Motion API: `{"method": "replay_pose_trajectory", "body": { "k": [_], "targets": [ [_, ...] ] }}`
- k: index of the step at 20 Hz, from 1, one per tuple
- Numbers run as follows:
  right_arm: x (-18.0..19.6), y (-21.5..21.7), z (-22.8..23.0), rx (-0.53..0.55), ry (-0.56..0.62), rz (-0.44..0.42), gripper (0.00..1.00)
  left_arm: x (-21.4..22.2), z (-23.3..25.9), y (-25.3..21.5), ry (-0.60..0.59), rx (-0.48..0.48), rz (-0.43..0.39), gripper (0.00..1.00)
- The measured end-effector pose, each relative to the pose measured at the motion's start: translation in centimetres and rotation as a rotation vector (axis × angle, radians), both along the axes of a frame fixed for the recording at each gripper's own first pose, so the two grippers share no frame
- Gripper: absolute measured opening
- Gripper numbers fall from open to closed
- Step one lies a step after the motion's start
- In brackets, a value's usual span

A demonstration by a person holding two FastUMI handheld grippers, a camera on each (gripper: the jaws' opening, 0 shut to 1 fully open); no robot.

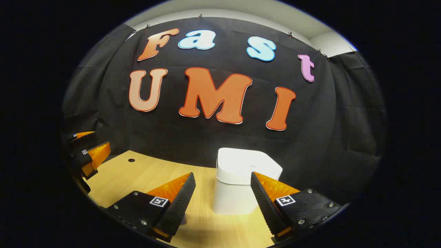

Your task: Press the lid of the desktop garbage bin to open it, pick up the crumpled paper on the desktop and throw it into the bin, then pick up the pop can on the desktop and drop it into the bin, and finally close the garbage bin lid.

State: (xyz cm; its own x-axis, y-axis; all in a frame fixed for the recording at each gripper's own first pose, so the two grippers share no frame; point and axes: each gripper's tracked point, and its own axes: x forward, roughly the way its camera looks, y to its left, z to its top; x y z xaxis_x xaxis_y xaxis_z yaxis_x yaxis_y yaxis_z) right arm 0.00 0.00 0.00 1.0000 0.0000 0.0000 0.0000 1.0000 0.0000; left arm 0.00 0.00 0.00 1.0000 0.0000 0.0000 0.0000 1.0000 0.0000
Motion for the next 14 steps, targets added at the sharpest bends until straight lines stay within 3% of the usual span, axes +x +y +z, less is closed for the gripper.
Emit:
{"method": "replay_pose_trajectory", "body": {
  "k": [7, 14],
  "targets": [
    [0.4, -1.6, -0.1, 0.031, 0.002, 0.091, 0.97, -0.3, 1.0, -1.5, 0.018, -0.017, 0.084, 0.99],
    [0.0, -1.2, 0.1, 0.046, -0.011, 0.114, 0.97, -0.8, 1.7, -1.9, 0.038, -0.016, 0.067, 0.99]
  ]
}}
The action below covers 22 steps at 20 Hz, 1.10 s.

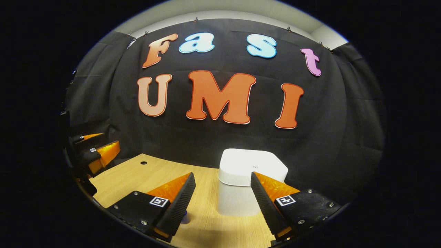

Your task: Press the lid of the desktop garbage bin to open it, pick up the crumpled paper on the desktop and throw it into the bin, then pick up the pop can on the desktop and drop it into the bin, and finally close the garbage bin lid.

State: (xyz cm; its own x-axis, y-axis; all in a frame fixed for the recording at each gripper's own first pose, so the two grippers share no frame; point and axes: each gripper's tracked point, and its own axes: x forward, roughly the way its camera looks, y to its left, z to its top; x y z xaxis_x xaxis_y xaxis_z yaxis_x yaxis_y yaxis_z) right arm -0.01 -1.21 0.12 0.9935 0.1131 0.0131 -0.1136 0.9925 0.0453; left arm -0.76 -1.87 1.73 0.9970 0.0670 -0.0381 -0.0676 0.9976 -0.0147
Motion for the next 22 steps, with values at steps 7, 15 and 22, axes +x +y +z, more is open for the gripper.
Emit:
{"method": "replay_pose_trajectory", "body": {
  "k": [7, 15, 22],
  "targets": [
    [-0.2, 0.2, 0.8, -0.01, -0.009, -0.021, 0.97, -0.4, 1.6, 0.2, -0.009, 0.008, -0.033, 0.99],
    [2.0, -1.5, 2.9, -0.005, -0.003, -0.091, 0.81, -0.9, 2.1, 0.5, -0.016, 0.012, -0.088, 0.98],
    [4.8, -2.7, 3.6, -0.029, 0.052, -0.171, 0.39, -0.3, 1.4, 1.7, -0.013, 0.003, -0.141, 0.99]
  ]
}}
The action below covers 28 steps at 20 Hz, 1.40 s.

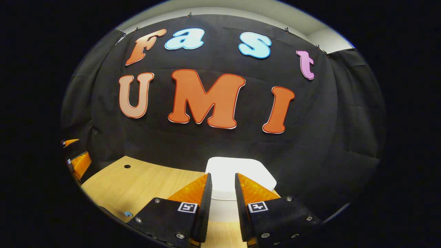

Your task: Press the lid of the desktop garbage bin to open it, pick up the crumpled paper on the desktop and throw it into the bin, then pick up the pop can on the desktop and drop it into the bin, and finally close the garbage bin lid.

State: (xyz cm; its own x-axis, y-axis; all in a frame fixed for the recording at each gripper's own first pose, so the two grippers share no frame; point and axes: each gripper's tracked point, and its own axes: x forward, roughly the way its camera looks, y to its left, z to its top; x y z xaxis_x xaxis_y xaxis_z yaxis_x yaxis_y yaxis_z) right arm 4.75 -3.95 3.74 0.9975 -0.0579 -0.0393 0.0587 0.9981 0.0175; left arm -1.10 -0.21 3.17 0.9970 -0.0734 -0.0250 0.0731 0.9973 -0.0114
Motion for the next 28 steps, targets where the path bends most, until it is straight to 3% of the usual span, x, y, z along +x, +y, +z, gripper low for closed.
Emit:
{"method": "replay_pose_trajectory", "body": {
  "k": [5, 9, 17, 21, 28],
  "targets": [
    [1.8, -0.5, 0.9, 0.008, -0.007, -0.009, 0.14, 0.3, -0.7, 0.5, 0.017, -0.005, 0.004, 0.98],
    [4.4, -2.0, 0.1, 0.029, 0.028, -0.003, 0.01, 1.0, -0.6, 1.2, 0.029, 0.014, 0.06, 0.96],
    [8.3, -5.7, -3.1, 0.066, 0.094, -0.002, 0.01, 3.0, -0.5, -0.7, 0.048, 0.029, 0.105, 0.99],
    [9.6, -5.4, -5.3, 0.076, 0.136, 0.045, 0.01, 3.4, -0.5, -2.1, 0.061, 0.042, 0.107, 0.95],
    [10.6, -4.5, -7.7, 0.09, 0.193, 0.097, 0.01, 3.3, -0.9, -3.4, 0.092, 0.061, 0.143, 0.99]
  ]
}}
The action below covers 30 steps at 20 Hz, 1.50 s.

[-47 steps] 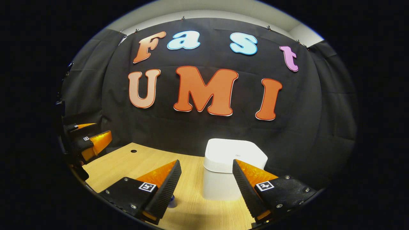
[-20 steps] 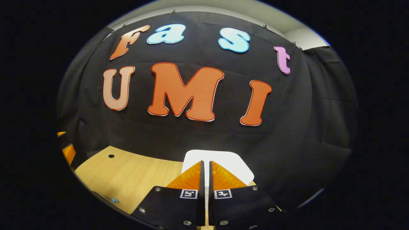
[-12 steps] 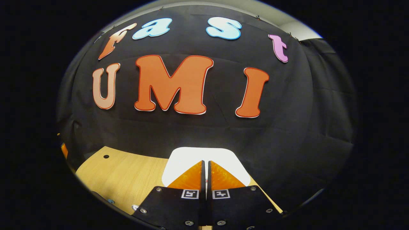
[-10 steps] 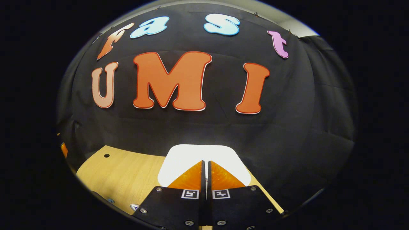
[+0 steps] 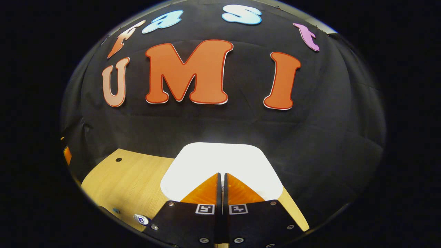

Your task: Press the lid of the desktop garbage bin to open it, pick up the crumpled paper on the desktop and throw it into the bin, then pick up the pop can on the desktop and drop it into the bin, and finally close the garbage bin lid.

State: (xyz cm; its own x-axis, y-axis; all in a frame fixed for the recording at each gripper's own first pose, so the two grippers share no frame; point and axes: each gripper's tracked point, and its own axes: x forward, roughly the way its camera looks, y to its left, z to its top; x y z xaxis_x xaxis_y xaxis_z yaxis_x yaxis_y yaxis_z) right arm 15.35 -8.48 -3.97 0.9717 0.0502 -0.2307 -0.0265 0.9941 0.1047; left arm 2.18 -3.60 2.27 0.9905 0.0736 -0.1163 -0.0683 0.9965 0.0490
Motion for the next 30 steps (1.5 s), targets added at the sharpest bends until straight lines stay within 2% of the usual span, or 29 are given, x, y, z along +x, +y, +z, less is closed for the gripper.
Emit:
{"method": "replay_pose_trajectory", "body": {
  "k": [1, 6, 9, 13, 17, 20, 21, 22, 26, 30],
  "targets": [
    [-0.2, 0.0, 0.3, 0.016, -0.04, -0.012, 0.01, -0.2, -0.2, -0.1, 0.004, 0.0, 0.009, 0.99],
    [-0.1, 0.0, -0.4, -0.025, -0.047, -0.006, 0.01, -0.7, -0.9, -1.7, 0.025, 0.012, 0.033, 0.99],
    [0.0, 0.1, 0.0, 0.013, -0.068, 0.009, 0.01, -1.0, -0.5, -2.9, 0.02, 0.008, 0.03, 0.99],
    [-0.5, 0.0, 0.7, -0.084, -0.106, 0.026, 0.01, -0.8, 0.3, -3.1, -0.001, 0.023, 0.021, 0.98],
    [-1.5, 1.0, 5.1, -0.086, -0.237, 0.028, 0.0, -0.9, 0.3, -2.4, -0.003, 0.027, 0.005, 0.99],
    [-2.5, 2.0, 7.9, -0.11, -0.339, 0.019, 0.01, -0.6, 0.1, -1.1, -0.013, -0.017, -0.001, 0.99],
    [-2.9, 2.6, 8.5, -0.115, -0.362, 0.028, 0.01, -0.3, 0.0, -0.5, -0.012, -0.016, 0.001, 0.95],
    [-3.3, 3.2, 8.8, -0.117, -0.376, 0.039, 0.01, 0.0, 0.0, -0.1, -0.015, -0.014, 0.002, 0.99],
    [-4.2, 6.1, 8.1, -0.122, -0.377, 0.084, 0.01, 0.6, -0.5, 1.0, -0.014, -0.026, -0.008, 1.0],
    [-5.7, 9.9, 5.0, -0.097, -0.303, 0.184, 0.02, 1.1, -1.8, 2.1, 0.013, -0.05, -0.013, 0.99]
  ]
}}
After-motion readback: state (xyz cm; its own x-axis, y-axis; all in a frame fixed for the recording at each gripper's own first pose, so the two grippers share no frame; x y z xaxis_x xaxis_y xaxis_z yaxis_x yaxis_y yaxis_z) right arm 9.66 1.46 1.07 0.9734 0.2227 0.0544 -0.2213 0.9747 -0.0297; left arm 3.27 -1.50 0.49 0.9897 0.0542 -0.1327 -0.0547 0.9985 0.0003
